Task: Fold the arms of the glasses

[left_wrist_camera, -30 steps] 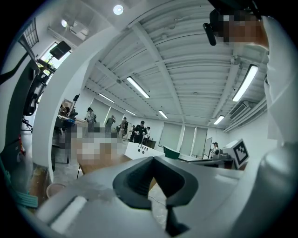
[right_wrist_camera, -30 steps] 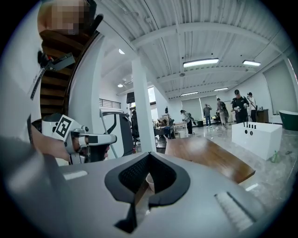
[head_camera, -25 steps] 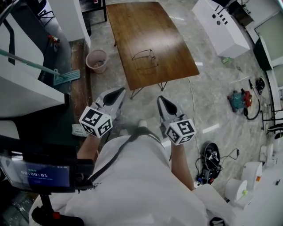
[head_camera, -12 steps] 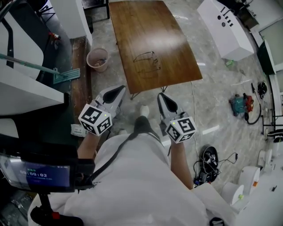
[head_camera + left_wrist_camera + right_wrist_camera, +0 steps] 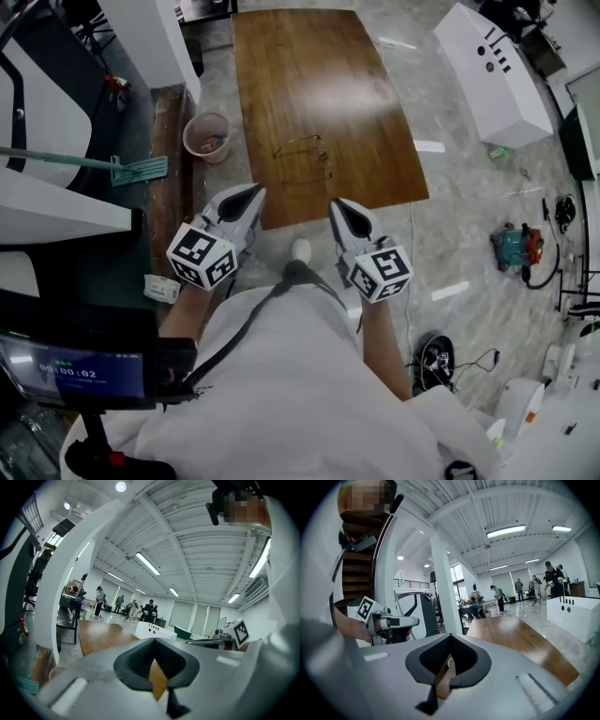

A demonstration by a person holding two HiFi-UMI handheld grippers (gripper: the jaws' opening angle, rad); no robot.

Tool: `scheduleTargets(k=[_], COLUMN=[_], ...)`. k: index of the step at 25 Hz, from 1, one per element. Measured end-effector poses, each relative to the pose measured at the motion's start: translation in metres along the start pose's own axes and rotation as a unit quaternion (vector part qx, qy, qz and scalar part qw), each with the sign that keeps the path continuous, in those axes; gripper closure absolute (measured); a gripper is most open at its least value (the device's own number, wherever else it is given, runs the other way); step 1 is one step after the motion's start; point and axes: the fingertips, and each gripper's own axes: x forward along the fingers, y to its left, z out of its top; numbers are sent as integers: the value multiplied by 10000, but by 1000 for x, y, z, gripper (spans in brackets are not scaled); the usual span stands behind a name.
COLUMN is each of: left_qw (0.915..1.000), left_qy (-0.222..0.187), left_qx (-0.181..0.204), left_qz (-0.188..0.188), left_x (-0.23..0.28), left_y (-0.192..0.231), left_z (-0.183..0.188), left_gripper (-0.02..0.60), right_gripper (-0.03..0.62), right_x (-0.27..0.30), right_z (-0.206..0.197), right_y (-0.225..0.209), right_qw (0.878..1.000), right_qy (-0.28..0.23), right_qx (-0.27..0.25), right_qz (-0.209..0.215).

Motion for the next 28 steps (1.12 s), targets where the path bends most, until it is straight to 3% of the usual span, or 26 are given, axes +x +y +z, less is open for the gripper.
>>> scheduleTargets(k=[14,23,28], left_qw=[9989,9947,9924], left_qy=[59,43,202], left_qx=[-426,-380,-495], left_qz=[157,954,1106], left_x=[114,147,150], left_y=[16,37,43], left_z=[2,-3,-12], left_gripper=[577,578,578], right_gripper=[585,585,585], right_x=[65,82,87], right_z=[6,-25,-40], right_y=[-105,-150,-159], right_qw=[9943,9849,9821], right_qy=[518,1113,1271], right_qx=[-106,-231,-21], right_qz=[923,1310,1393])
